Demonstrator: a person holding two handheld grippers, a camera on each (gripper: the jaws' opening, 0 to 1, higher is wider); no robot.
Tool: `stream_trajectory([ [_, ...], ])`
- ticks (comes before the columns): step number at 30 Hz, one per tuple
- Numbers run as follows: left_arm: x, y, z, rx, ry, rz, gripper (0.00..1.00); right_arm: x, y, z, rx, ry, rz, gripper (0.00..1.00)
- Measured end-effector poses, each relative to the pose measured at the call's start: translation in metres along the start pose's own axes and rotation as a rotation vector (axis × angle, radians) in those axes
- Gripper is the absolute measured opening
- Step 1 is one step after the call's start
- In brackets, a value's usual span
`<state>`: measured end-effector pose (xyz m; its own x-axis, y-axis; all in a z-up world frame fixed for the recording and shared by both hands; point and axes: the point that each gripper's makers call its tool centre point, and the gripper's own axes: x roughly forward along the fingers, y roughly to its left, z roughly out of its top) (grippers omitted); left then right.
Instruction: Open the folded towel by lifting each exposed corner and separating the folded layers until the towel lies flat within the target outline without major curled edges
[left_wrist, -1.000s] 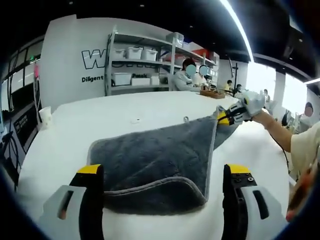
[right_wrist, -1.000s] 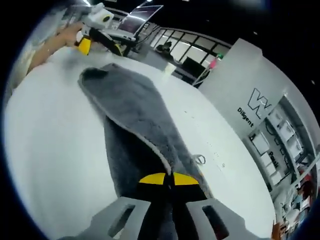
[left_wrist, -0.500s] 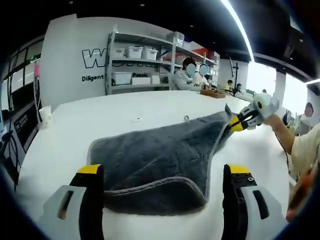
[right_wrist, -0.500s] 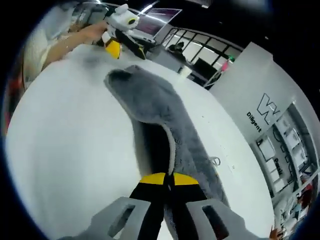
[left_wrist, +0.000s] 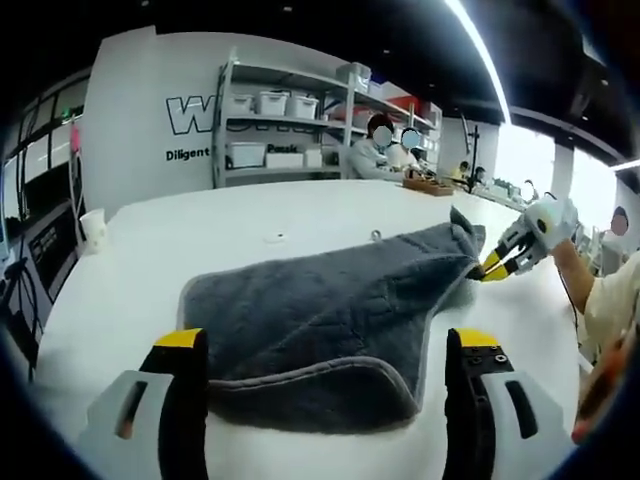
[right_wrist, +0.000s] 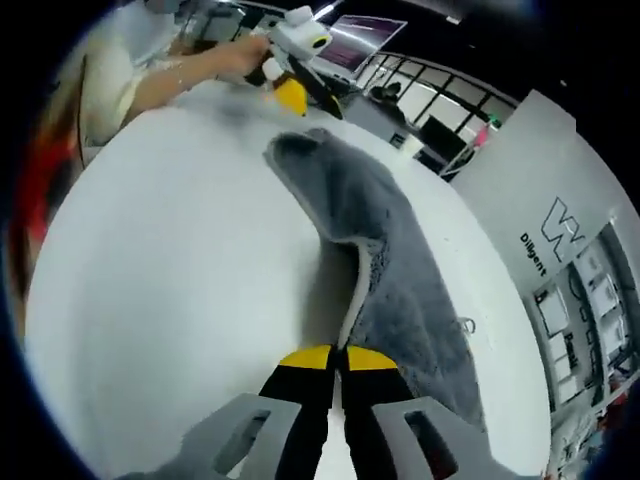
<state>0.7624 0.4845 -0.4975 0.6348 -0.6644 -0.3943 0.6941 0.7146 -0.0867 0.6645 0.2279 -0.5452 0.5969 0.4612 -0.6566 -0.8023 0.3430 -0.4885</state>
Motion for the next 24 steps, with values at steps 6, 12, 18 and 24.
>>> stream_trajectory([
  [6,-0.002,0.003,0.001,-0.008,-0.005,0.008,0.97,-0.004,0.019,0.006,-0.029,0.005,0.034,0.0],
  [12,-0.003,0.005,0.001,-0.013,-0.009,0.012,0.97,-0.009,0.037,0.013,-0.05,-0.013,0.075,0.0],
  [18,-0.003,0.007,0.001,-0.016,-0.007,0.015,0.97,-0.014,0.053,0.015,-0.085,0.006,0.105,0.0],
  [24,-0.002,0.006,-0.001,-0.019,-0.002,0.014,0.97,-0.023,0.074,0.024,-0.027,-0.013,0.183,0.0],
])
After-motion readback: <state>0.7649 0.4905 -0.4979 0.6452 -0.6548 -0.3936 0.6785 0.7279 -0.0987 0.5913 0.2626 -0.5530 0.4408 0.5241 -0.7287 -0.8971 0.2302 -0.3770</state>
